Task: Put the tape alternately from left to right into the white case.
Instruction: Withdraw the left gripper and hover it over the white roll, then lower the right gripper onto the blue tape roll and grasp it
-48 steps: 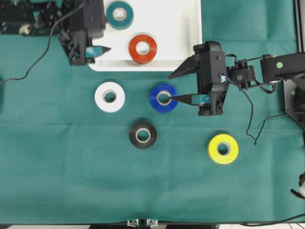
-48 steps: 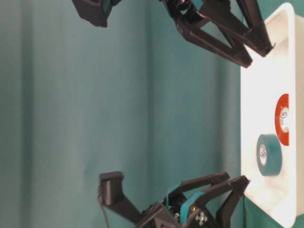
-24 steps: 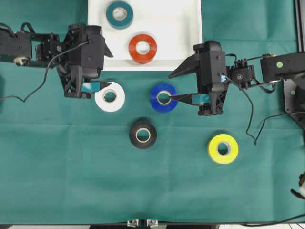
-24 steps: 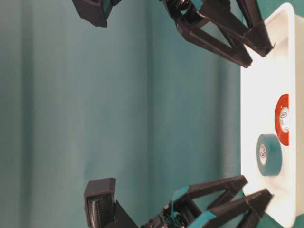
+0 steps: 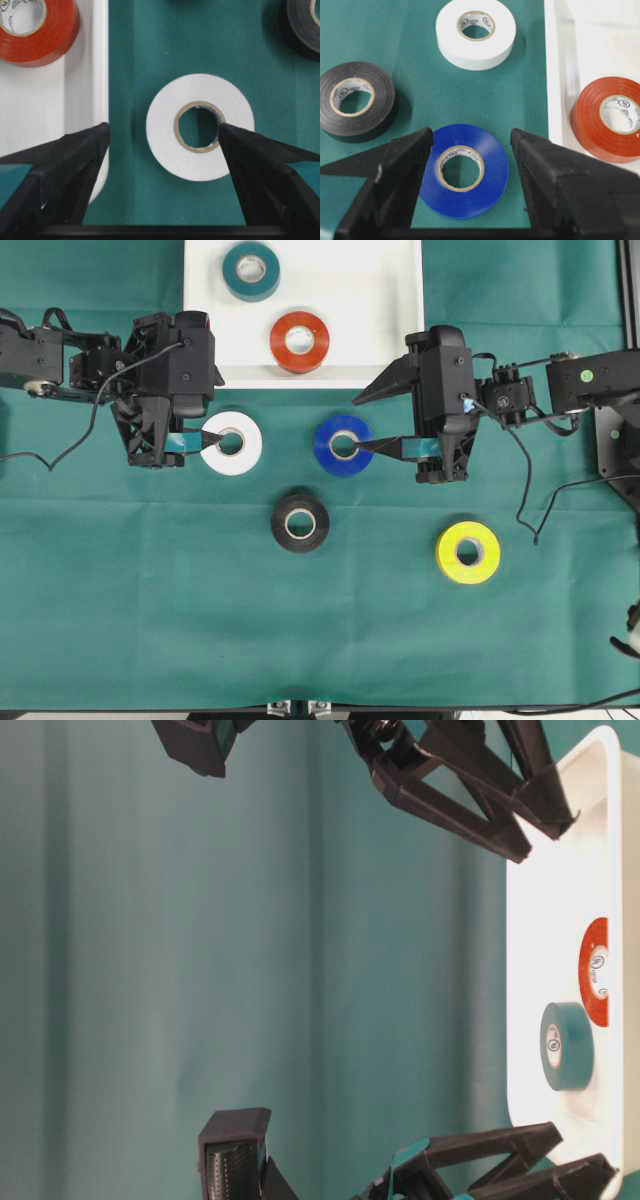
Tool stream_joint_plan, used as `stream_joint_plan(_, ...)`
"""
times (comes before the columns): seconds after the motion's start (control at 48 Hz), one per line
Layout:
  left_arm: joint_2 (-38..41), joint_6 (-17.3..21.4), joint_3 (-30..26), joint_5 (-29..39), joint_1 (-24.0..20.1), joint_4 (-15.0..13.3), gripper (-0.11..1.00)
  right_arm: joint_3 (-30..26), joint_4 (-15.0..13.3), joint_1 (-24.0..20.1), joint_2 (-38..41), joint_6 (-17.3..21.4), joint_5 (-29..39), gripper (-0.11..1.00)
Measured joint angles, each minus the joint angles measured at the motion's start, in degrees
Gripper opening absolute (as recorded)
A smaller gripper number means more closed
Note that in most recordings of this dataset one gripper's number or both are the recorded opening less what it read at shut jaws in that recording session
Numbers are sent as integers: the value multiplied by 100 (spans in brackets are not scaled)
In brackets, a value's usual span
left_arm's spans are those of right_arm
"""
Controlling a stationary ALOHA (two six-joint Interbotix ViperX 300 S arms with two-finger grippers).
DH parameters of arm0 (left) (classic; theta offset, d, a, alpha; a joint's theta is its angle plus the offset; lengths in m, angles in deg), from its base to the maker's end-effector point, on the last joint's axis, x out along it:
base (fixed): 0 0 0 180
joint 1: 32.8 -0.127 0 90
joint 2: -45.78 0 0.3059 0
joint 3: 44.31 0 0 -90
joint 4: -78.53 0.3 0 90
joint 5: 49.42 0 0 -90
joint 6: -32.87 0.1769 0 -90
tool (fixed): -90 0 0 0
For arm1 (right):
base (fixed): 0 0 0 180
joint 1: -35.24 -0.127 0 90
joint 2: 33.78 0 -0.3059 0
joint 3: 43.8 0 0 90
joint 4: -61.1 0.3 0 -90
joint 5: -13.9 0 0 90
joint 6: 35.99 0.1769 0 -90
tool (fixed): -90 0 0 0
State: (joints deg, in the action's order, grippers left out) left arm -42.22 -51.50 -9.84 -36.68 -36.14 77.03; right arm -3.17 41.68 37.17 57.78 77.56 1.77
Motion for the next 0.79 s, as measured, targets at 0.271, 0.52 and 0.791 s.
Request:
stream_joint_plan(0.271,0,-9,9,0,0,0,65,9,0,-281,9,9,9,71)
stream_joint_plan(0.52,0,-9,0,9,0,0,65,-44,26,-325,352,264,229,71)
stream_joint_plan(0.791,0,-18,9,9,0,0,65,-343,18,-369,817,360,615,71)
